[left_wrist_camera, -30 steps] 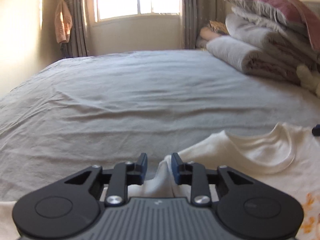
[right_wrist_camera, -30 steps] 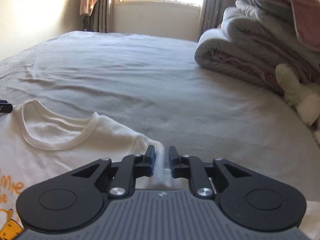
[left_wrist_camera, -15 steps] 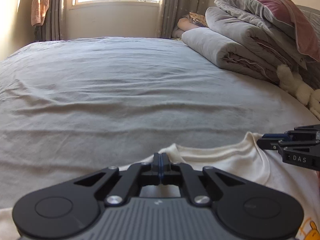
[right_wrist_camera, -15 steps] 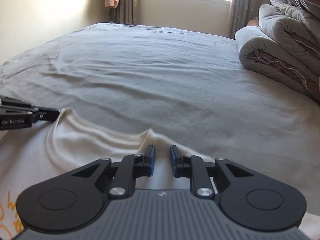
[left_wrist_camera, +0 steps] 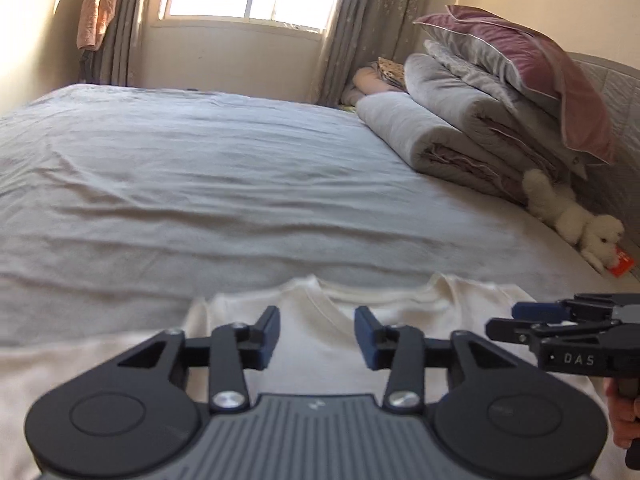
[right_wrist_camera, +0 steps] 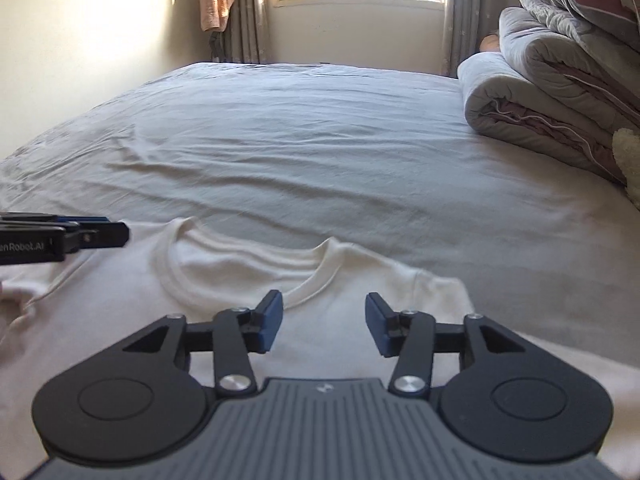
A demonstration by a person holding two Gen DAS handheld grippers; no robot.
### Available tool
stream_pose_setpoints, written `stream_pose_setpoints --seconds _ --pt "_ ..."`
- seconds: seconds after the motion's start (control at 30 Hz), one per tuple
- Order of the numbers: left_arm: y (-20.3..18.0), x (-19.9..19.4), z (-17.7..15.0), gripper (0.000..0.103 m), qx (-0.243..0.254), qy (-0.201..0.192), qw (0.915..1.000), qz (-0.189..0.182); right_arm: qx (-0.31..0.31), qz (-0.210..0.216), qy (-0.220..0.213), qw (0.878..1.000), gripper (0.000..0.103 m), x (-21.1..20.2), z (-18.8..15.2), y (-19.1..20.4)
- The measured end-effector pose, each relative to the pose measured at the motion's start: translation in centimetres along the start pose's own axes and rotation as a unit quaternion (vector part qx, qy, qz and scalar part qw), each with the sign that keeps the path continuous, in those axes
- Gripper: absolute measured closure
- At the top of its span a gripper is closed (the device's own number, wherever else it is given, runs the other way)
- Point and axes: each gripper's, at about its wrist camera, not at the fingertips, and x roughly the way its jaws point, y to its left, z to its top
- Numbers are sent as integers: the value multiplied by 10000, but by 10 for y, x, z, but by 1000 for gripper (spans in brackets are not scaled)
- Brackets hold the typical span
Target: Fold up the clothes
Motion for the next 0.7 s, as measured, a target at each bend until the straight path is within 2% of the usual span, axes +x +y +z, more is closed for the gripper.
stream_pose_setpoints --seconds 0.13,0.23,0.4,0.7 --pt "-17 -18 -36 52 224 246 9994 -66 -137 -9 88 9999 40 -23 -25 26" --pt "-30 -38 -59 42 499 171 9986 -43 -263 -94 208 9994 37 -35 -46 41" --pt "-42 -73 -82 38 724 112 9973 -34 -404 -381 56 9984 26 -67 -76 55" --pt "-50 -131 -120 35 850 155 9961 -181 -272 -809 -7 9963 23 -121 -120 58"
